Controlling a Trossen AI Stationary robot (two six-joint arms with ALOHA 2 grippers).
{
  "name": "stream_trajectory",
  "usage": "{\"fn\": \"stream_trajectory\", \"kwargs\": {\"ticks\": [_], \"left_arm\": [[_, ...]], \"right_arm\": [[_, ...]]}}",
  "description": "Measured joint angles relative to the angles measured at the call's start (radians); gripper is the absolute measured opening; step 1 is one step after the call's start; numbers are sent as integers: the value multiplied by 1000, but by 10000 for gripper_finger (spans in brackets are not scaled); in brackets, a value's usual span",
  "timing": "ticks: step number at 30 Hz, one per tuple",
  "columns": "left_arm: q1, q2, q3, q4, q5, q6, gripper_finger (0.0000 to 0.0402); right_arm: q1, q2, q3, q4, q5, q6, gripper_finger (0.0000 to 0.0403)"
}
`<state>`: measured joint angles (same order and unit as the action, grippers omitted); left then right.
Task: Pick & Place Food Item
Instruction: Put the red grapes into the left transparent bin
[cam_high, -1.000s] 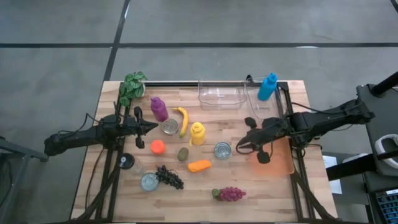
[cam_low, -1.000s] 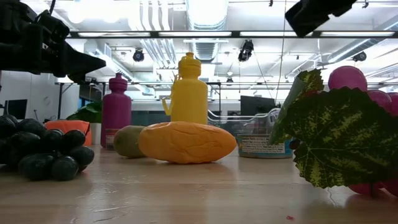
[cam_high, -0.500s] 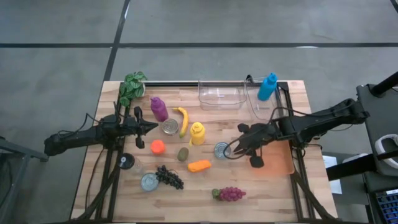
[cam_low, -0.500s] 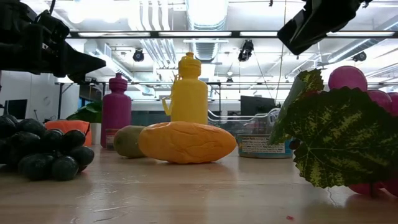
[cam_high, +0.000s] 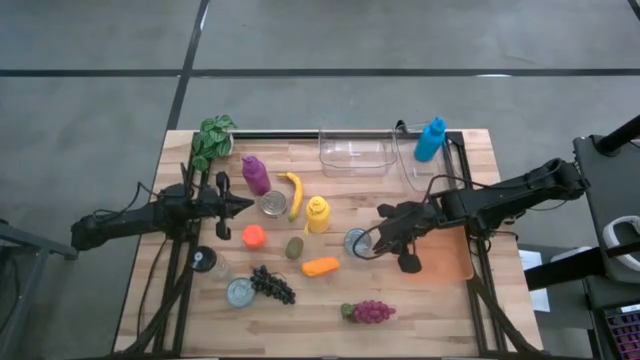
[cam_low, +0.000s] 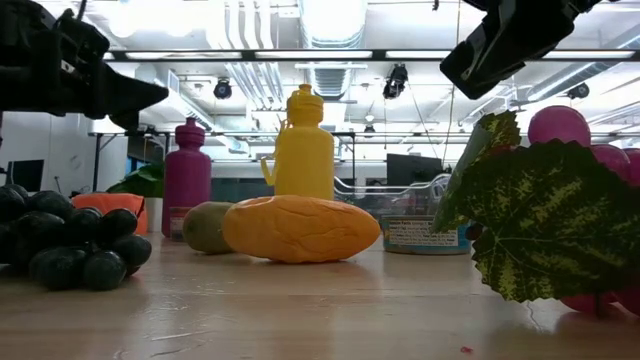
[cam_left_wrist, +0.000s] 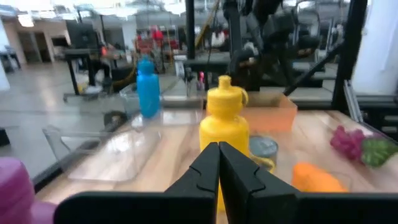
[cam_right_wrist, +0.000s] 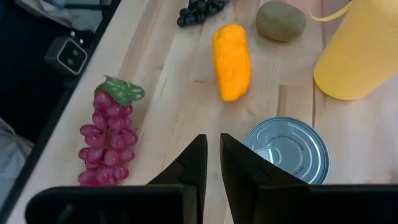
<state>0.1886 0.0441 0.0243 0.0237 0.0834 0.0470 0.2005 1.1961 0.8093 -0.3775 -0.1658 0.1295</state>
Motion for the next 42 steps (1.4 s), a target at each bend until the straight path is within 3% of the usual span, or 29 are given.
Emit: {"fn": "stream_trajectory", "kwargs": {"ticks": [8, 14, 32, 42], "left_arm": [[-1, 0, 115, -46, 94, 5, 3], [-1, 28, 164, -87, 109, 5, 2], [-36, 438, 407, -101, 191, 81, 2], [-112, 562, 480, -108, 192, 190, 1]], "right_arm": [[2, -1, 0, 14, 0, 10, 38], [33, 13, 0, 26, 0, 12, 38], [121, 157, 0, 107, -28, 74, 38], [125, 229, 0, 180, -104, 20, 38]]}}
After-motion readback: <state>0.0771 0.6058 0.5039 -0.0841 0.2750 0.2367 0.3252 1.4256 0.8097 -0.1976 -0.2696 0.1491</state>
